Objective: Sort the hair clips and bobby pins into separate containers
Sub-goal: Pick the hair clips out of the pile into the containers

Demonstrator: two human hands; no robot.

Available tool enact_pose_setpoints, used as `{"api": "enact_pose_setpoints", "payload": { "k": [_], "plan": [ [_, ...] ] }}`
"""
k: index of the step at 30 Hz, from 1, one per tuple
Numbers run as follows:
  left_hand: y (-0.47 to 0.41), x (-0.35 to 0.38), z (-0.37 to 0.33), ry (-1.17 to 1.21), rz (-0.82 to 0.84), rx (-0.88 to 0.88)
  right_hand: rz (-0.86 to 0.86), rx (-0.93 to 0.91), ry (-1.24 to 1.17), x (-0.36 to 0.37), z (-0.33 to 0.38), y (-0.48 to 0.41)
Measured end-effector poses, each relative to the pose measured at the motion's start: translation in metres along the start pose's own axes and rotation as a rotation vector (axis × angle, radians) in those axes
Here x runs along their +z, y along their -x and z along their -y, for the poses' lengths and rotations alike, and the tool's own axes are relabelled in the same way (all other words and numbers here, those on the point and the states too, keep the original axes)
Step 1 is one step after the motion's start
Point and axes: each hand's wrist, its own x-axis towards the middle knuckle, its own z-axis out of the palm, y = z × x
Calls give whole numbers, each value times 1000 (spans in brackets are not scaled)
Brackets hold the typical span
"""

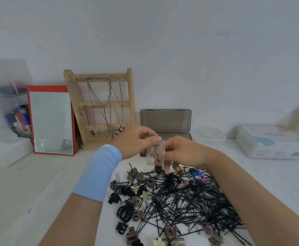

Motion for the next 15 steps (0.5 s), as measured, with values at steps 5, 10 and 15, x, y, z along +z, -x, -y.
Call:
{"api": "enact_pose_setpoints", "payload": {
  "k": [5, 10, 15],
  "plan": [
    [6, -18, 14, -42, 22, 3, -213, 61, 373, -13, 3, 0],
    [9, -9, 10, -269, 313, -149, -129, 177, 325, -1, -3, -5],
    [-1, 23, 8, -395, 300, -113, -122, 194, 142, -5, -5, -3]
  ]
}}
